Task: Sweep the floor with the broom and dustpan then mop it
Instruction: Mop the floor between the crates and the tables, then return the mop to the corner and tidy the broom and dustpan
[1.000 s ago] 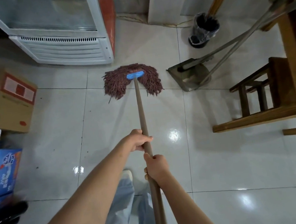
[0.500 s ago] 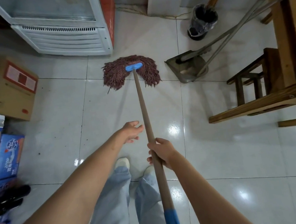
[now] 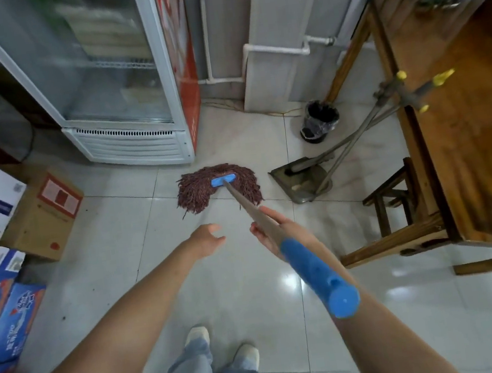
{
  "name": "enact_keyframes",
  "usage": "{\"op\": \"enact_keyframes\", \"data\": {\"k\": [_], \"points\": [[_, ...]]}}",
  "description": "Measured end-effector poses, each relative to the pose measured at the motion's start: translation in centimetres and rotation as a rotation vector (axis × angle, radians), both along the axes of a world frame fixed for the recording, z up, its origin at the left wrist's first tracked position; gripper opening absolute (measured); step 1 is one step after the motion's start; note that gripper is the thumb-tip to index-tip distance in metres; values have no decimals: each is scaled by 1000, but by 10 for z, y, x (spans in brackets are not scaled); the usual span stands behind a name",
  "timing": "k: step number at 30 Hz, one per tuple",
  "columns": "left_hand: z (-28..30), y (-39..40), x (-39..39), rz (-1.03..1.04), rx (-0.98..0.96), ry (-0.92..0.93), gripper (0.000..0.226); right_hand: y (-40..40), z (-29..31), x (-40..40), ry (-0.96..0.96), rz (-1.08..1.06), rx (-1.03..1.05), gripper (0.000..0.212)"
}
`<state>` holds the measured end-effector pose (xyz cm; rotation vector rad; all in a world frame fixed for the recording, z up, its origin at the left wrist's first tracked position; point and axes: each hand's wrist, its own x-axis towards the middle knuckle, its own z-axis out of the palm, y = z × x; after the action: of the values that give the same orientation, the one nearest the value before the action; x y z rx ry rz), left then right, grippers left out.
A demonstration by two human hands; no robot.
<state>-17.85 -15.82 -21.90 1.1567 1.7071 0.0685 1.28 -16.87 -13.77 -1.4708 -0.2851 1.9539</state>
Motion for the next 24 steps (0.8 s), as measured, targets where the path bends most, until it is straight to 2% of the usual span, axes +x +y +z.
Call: {"op": "enact_keyframes", "data": {"k": [1,5,7,10,13,14,17,19,24], "points": [[8,13,3,-7,32,1,59,16,11,-2,2,7,36,25],[48,68,11,15,174,-5,61,76,53,-9,73,61,195,29],[64,97,12,32,241,-16,59,101,79,-19,-110,176,280,31],[84,145,8,43,296,0,66,153,102,-34,-504,292,424,31],[99,195,6,-13,372,23,70,210,119,-39,-810,383,657,17],[104,211,5,-31,403,28,71,227,126,-40,-860,401,698,7],[113,263,3,-42,475,1,72,278,136,-42,-942,413,742,7],[117,299,0,-20,496,-22,72,312,140,-45,-972,389,773,18],[131,388,6,-26,597,-82,61,389,152,-47,-1041,367,836,19]]}}
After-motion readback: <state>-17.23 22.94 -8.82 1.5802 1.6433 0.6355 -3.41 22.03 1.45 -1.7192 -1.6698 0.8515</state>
